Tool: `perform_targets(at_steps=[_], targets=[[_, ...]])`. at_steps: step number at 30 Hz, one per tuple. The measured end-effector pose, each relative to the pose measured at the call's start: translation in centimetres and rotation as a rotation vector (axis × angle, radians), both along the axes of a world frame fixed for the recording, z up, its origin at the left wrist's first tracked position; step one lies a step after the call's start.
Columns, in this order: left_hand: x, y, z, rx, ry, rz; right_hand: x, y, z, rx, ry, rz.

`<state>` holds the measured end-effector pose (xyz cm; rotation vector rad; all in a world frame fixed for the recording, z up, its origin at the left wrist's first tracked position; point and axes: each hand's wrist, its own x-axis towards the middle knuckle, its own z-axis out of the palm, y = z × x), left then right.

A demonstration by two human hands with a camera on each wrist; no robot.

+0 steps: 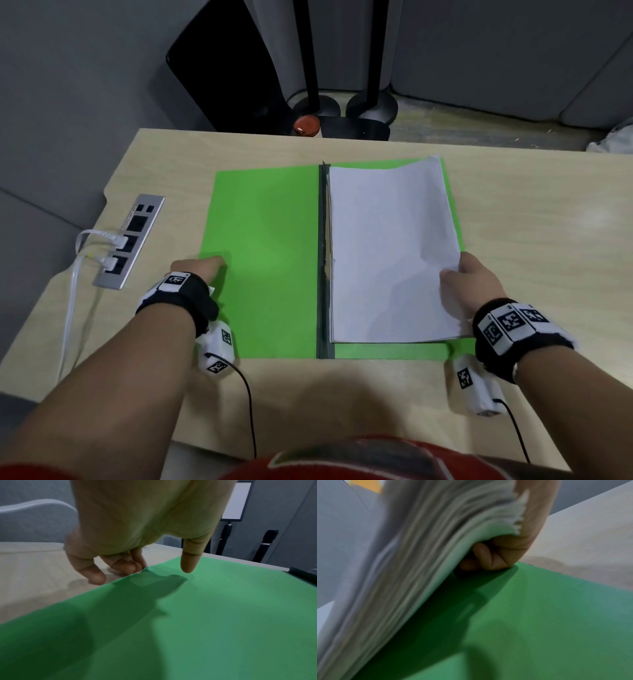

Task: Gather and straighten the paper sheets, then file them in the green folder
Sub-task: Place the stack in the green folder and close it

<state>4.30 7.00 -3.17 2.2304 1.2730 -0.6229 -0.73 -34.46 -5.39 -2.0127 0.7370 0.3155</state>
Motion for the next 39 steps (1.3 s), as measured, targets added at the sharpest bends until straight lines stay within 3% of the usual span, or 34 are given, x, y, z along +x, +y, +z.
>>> perform_targets(at_steps=[4,9,15,21,30,35,39], targets=[[0.0,0.1,0.5,-0.055,0.026,-0.057,0.1,-0.1,-0.4,-0.016,0.007,-0.001],[0.5,-0.5,2.3,0.069,-0.044,-0.108,0.1,0.0,-0.2,-0.048,0.027,0.027],[2.3,-2.6,7.9,0.147,-0.259,-0.274,-0.4,0.4,0.7,-0.098,0.058,0.061],[0.5,-6.7,13.7,0.141,-0.43,-0.456,-1.2,0.3,1.9,-0.075,0.109,0.009],[-5.5,-15.1,19.4,-0.107,-0.552,-0.726,-2.2,-1.8,2.3,-0.149,0.159,0.124],[-7.5,-18.7,18.7,-0.401,-0.549,-0.743,-3.1,-3.5,1.9,-0.102,0.127,0.098],[-7.9,-20.3,16.5,-0.42,-0.451,-0.856,-3.1,-6.3,-0.9,-0.037,0.106,0.073]])
